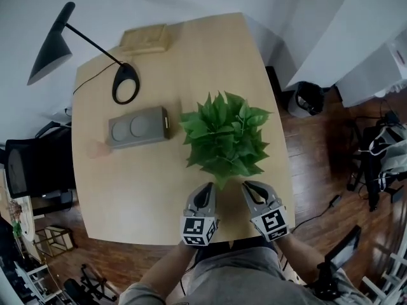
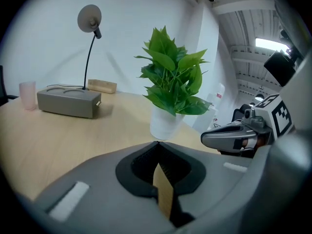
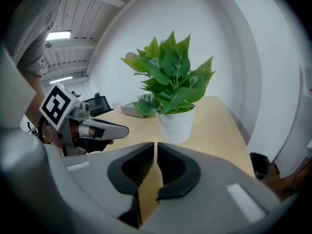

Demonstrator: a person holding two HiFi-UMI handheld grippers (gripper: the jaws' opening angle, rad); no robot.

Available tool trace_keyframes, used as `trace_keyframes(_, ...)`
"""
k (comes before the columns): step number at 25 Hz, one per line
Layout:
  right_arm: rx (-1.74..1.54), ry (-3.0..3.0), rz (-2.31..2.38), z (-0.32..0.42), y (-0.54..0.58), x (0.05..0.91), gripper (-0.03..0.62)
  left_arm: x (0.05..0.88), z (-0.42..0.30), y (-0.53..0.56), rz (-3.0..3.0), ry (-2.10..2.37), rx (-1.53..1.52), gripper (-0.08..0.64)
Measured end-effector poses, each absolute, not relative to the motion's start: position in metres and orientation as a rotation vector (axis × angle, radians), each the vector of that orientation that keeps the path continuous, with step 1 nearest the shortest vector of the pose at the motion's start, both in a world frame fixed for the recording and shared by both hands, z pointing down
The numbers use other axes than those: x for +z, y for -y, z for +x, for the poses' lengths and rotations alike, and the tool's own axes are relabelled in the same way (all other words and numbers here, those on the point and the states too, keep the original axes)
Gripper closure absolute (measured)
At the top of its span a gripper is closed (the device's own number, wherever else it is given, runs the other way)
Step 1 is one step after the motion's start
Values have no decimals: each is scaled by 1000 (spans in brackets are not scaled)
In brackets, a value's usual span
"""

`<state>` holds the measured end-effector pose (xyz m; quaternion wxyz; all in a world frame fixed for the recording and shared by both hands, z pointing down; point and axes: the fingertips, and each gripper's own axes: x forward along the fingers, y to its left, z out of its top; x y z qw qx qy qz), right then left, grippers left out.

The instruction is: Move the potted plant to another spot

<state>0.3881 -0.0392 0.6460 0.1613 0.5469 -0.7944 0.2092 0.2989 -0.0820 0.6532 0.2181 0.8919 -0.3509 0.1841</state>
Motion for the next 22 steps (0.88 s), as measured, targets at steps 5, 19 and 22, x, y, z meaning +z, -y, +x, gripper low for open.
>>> trace_keyframes(5, 542, 2290, 1465, 394, 58, 659, 442, 662, 304, 102, 2523, 974, 516, 558)
trace_keyframes(19, 327, 2370, 1201, 416, 116, 672, 175, 663, 336, 148, 2881, 593, 567, 312)
trace_keyframes(22, 307, 2410, 1122, 414, 121, 673, 175, 664, 347, 148, 2941, 472, 603, 274)
